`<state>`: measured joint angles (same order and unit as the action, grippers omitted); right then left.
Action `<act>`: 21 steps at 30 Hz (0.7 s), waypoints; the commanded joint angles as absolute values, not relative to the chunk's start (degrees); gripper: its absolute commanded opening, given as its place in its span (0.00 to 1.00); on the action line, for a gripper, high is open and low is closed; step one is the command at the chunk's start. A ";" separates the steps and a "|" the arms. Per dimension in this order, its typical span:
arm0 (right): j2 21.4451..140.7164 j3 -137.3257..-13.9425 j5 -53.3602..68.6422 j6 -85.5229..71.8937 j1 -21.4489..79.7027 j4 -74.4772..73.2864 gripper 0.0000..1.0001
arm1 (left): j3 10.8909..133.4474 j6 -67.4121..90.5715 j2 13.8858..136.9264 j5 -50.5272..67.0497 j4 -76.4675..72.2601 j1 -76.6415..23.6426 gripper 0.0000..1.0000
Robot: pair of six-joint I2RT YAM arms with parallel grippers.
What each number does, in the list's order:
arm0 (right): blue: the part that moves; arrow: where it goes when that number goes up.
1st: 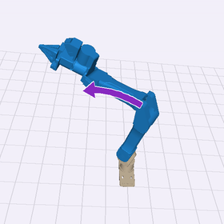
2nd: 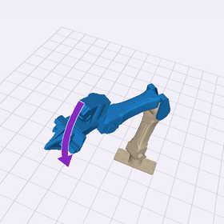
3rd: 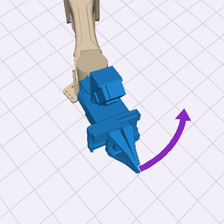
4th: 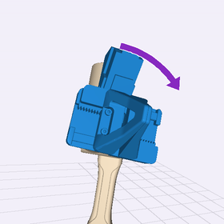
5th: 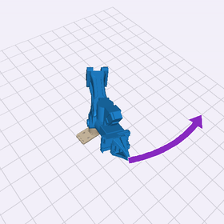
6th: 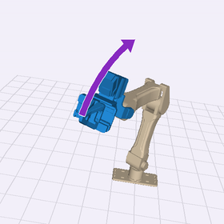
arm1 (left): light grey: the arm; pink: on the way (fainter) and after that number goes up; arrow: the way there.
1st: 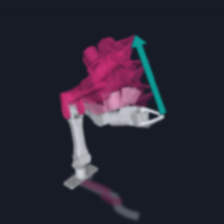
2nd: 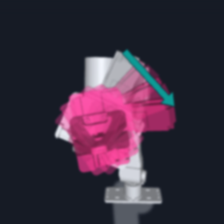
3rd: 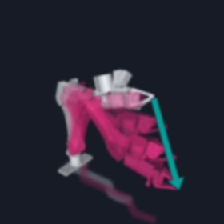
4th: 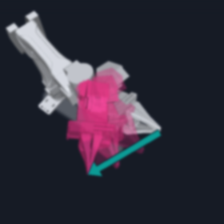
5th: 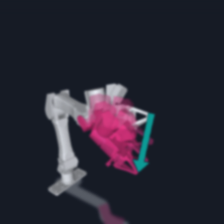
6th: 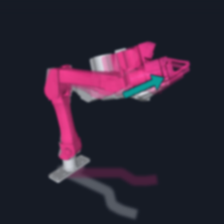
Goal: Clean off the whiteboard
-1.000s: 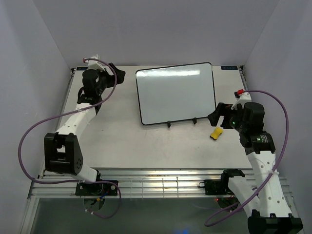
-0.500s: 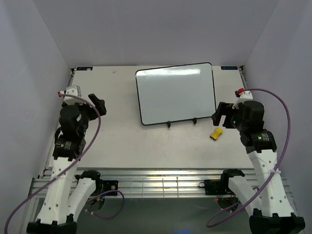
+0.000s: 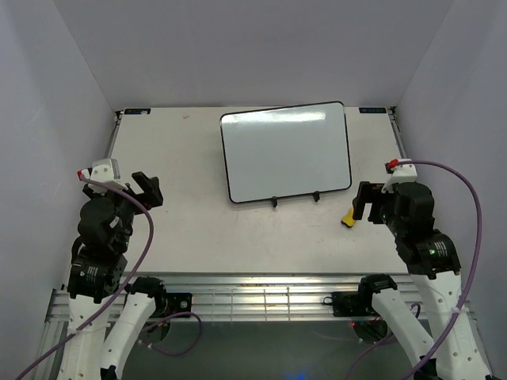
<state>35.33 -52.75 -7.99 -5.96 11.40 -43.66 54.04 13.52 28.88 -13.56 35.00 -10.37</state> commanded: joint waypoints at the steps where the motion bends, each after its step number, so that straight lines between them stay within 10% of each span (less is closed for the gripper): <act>1: 33.14 -55.28 -14.93 -5.10 12.92 -46.31 0.90 | 53.97 13.89 28.83 -16.08 37.44 -11.16 0.98; 21: 30.59 -55.20 -13.36 -4.39 13.27 -46.41 0.90 | 48.96 15.38 28.04 -20.74 36.74 -12.83 0.98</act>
